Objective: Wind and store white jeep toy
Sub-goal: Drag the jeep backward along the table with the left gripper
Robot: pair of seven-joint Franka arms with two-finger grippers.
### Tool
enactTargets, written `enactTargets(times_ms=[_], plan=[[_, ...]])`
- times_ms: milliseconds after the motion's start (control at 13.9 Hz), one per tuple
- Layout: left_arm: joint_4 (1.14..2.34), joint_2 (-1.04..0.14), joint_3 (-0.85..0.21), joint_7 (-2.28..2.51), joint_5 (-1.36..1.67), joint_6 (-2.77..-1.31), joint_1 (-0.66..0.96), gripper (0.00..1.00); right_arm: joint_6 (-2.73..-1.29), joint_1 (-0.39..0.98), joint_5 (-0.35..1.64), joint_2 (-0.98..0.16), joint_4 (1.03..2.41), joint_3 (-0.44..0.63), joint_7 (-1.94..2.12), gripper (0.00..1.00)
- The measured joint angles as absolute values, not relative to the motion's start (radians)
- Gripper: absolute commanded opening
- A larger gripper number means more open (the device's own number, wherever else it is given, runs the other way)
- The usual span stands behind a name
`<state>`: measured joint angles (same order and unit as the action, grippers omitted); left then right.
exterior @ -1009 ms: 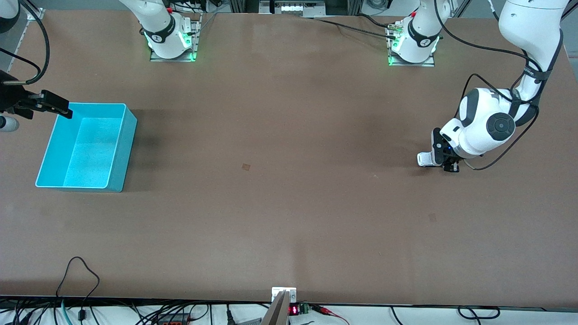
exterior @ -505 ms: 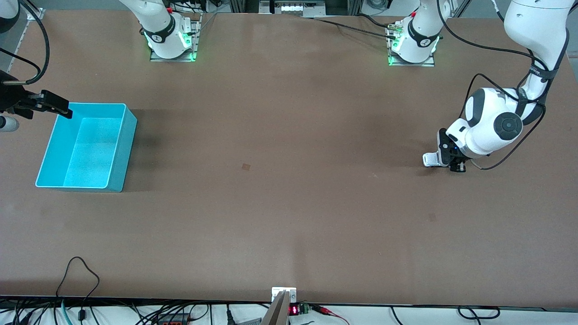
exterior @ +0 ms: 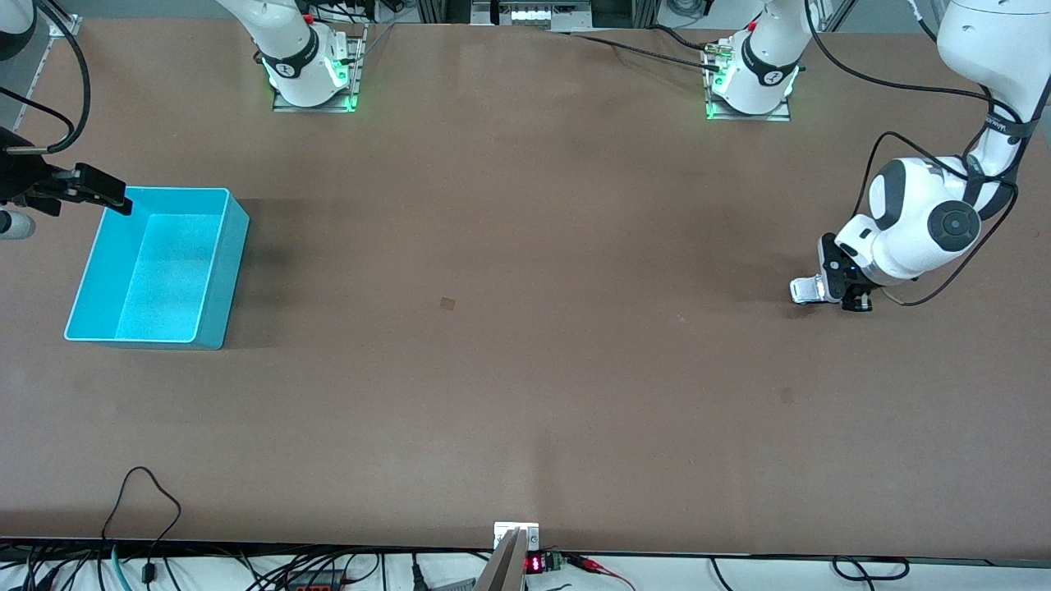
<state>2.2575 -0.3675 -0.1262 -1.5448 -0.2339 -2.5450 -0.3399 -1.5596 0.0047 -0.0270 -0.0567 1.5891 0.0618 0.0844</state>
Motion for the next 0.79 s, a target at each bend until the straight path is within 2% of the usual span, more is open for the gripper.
enactTargets(times_ms=[793], plan=[[2.246, -0.381, -0.128, -1.709, -0.234, -2.590, -0.460, 0.00, -1.559, 0.005, -0.027, -0.057, 1.589, 0.062, 0.084, 1.00]])
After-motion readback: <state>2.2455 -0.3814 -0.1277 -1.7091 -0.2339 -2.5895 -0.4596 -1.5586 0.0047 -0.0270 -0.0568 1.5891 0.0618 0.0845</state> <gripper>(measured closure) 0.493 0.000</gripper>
